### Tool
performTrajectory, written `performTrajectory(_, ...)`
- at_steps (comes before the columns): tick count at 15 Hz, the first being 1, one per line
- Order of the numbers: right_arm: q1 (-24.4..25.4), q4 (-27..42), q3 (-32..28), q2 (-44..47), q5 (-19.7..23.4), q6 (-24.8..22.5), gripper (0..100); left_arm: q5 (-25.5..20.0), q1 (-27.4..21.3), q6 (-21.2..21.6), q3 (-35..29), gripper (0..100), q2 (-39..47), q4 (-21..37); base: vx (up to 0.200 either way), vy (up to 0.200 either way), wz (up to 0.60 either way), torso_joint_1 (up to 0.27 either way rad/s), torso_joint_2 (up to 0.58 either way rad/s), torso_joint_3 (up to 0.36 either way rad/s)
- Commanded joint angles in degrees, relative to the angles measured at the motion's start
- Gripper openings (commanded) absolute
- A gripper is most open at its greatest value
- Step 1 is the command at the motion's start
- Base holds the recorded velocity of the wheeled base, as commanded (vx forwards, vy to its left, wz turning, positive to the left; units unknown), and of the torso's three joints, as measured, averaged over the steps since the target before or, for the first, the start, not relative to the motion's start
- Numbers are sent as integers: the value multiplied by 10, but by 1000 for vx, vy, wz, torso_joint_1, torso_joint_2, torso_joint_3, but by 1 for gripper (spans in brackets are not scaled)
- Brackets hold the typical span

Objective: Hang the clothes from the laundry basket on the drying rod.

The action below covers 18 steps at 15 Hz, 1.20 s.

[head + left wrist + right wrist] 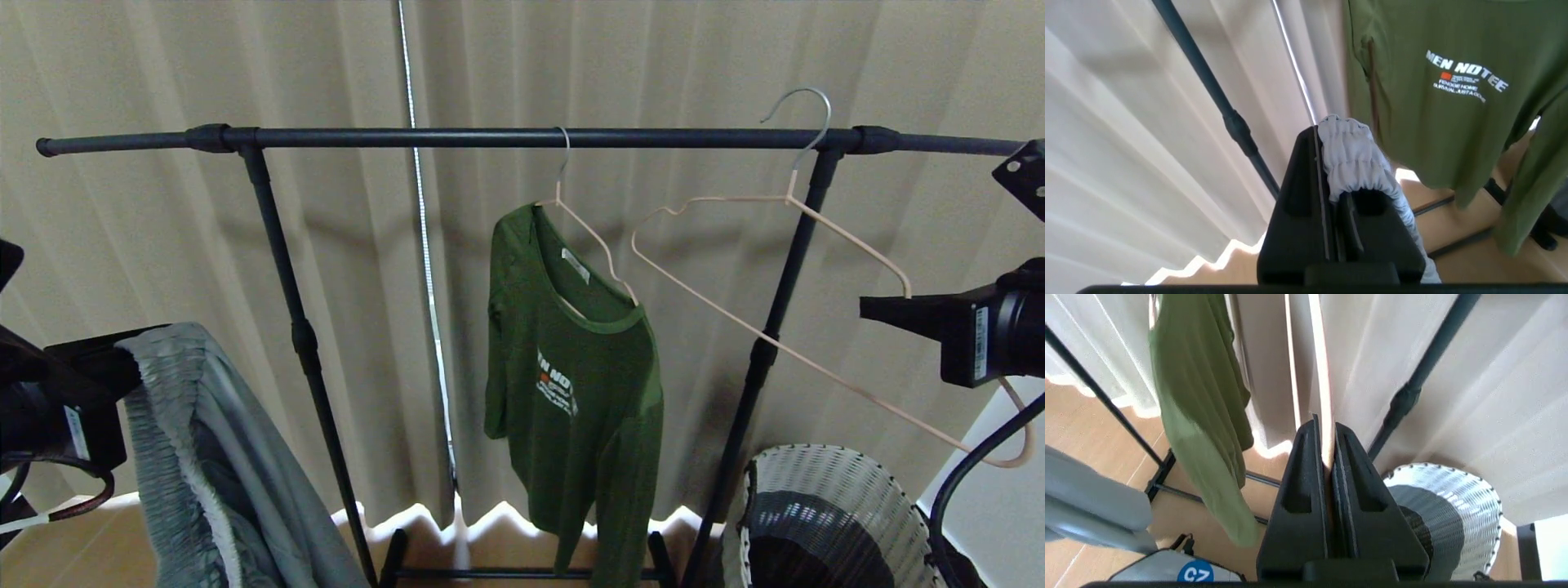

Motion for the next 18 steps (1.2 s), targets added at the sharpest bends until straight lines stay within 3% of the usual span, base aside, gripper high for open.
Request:
performTrajectory(1, 0, 0, 15, -22, 0, 0, 0, 0, -2, 1, 4, 0, -11, 0, 0, 0, 0, 0, 0, 0)
performTrajectory(13, 0, 0, 21, -22, 0, -1, 0, 0, 0, 2, 11, 0, -15, 0, -200, 0, 0, 0, 3, 2)
performTrajectory(18, 0, 0, 22, -25, 0, -1, 0, 0, 1, 2, 13, 0, -15, -2, 0, 0, 0, 0, 0, 0)
